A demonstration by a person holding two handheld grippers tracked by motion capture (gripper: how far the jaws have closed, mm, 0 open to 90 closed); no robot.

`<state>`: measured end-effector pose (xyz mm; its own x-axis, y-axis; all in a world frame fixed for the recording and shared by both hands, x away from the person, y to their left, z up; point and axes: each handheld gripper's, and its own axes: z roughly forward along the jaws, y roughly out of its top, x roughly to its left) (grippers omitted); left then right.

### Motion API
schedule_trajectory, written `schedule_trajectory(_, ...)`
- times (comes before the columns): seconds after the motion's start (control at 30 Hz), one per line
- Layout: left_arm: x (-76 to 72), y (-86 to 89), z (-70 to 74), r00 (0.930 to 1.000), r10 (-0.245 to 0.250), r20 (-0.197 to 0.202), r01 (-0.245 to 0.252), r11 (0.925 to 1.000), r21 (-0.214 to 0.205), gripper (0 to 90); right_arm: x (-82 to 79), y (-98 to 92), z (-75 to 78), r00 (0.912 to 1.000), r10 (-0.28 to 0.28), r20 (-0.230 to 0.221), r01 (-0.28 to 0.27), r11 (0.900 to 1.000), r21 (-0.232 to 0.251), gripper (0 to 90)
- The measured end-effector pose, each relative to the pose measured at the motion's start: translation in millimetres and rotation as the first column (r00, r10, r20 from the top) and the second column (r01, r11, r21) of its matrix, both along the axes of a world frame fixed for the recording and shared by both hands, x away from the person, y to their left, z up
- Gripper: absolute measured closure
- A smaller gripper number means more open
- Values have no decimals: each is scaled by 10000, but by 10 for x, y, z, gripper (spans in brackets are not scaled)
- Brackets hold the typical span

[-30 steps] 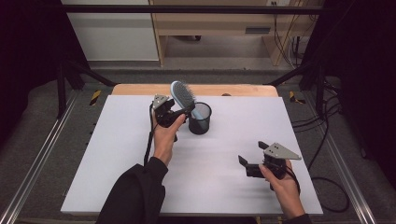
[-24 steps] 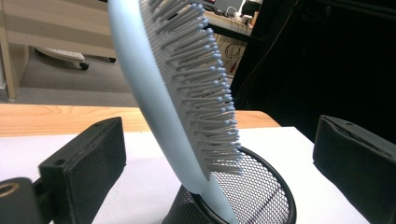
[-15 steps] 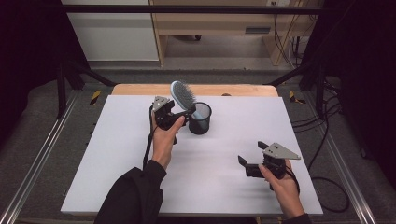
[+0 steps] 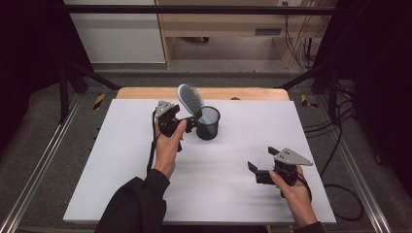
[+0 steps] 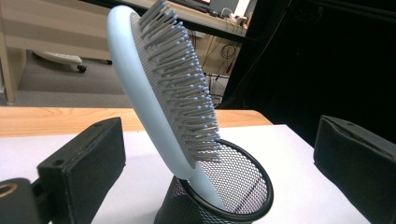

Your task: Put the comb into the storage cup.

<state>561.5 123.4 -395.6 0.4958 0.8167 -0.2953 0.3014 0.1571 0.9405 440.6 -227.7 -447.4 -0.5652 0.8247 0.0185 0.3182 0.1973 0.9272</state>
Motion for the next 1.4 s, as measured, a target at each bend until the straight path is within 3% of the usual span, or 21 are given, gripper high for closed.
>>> schedule_trajectory(0.23,-97,69,17,9999,-47,119,45,9999,97,19,-15,38,20,10000,66,29,-66,10000,9,56)
schedule_trajectory(1.4,-251,286,170,9973,-23,738,-8,9991,417,19,-11,22,19,10000,78,-31,-78,9999,143,56)
